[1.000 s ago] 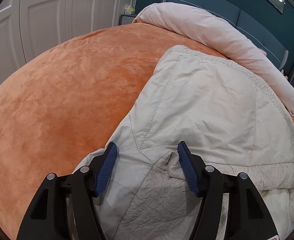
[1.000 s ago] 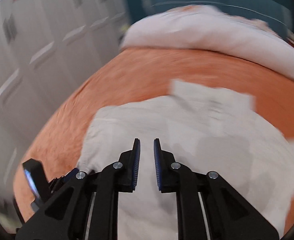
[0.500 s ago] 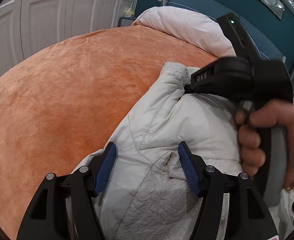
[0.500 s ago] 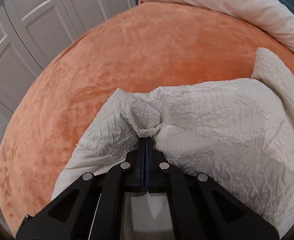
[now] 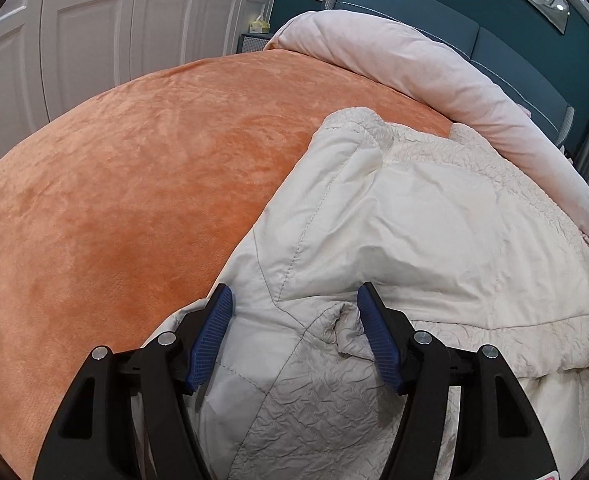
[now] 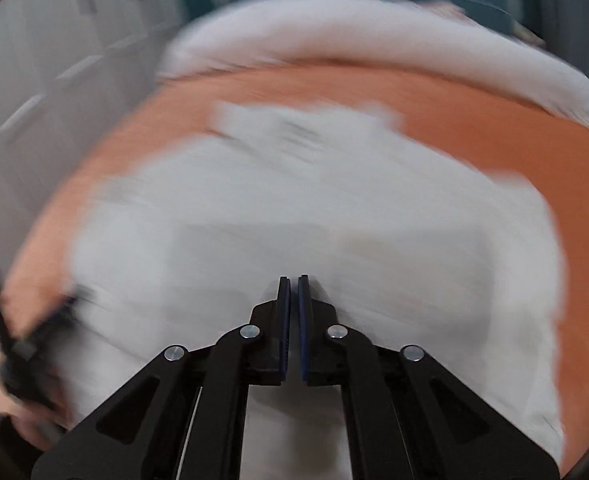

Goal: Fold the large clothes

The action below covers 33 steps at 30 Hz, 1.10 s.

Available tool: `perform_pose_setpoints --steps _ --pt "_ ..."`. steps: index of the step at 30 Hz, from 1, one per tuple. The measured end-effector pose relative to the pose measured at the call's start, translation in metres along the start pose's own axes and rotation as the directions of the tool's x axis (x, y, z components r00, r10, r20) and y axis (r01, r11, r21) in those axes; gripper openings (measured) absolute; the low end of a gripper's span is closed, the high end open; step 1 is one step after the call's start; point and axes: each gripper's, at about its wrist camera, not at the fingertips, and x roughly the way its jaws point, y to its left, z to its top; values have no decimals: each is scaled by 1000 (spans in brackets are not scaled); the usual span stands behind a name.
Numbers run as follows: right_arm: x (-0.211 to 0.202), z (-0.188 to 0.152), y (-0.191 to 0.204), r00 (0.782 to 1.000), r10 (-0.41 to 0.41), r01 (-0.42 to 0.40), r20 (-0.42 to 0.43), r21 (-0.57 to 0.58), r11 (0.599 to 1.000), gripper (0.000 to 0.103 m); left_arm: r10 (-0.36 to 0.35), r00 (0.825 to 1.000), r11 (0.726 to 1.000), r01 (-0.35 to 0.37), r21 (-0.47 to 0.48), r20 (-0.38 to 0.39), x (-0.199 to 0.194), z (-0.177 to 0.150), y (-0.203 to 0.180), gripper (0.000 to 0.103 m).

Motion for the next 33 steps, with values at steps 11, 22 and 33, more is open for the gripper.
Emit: perform_pose_setpoints --steps 11,22,33 --pt "-20 -23 -41 996 68 -58 -64 152 987 8 12 998 1000 -11 13 -56 -5 10 -2 66" --pt "-225 -205 -138 997 -26 44 -79 232 972 65 -173 965 963 123 -239 -199 -170 -69 113 84" --pt "-216 -290 -143 958 254 -143 -133 545 826 68 -231 921 962 169 -214 -314 -207 -147 101 84"
